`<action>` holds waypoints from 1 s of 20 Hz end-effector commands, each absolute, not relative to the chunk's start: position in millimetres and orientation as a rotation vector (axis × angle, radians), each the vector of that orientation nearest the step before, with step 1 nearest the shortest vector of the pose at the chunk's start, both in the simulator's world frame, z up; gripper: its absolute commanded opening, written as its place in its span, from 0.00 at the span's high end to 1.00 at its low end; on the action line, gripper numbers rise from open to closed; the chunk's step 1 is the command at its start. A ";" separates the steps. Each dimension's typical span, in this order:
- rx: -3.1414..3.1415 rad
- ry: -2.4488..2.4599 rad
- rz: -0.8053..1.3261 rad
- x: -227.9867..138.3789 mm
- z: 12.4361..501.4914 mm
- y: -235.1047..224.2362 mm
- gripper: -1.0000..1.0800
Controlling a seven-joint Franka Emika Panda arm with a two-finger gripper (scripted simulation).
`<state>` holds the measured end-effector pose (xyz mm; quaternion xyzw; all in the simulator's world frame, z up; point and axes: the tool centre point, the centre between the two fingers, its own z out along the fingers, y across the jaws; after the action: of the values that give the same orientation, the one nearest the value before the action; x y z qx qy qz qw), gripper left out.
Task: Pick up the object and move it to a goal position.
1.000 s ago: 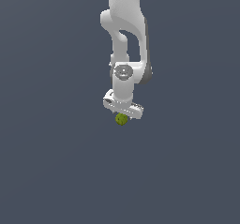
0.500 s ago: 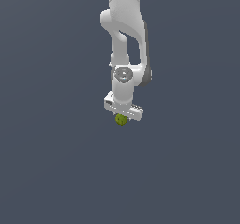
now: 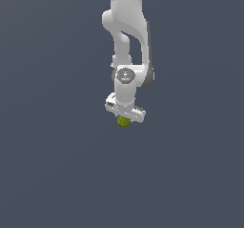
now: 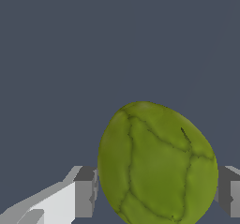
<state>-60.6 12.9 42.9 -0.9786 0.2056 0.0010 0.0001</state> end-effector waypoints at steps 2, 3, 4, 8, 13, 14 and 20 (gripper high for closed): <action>-3.074 0.646 0.000 -60.2 50.6 8.6 1.00; -3.074 0.646 0.000 -60.5 53.9 6.6 1.00; -3.074 0.646 0.000 -60.7 57.6 4.3 1.00; -3.074 0.646 0.000 -62.1 78.1 -8.3 1.00; -3.073 0.647 0.000 -64.6 115.6 -31.4 1.00; -3.072 0.647 0.000 -65.1 124.4 -37.0 1.00; -3.072 0.647 0.000 -68.7 185.7 -74.5 1.00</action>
<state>-67.8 -64.4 168.4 -0.9785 0.2061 0.0011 0.0008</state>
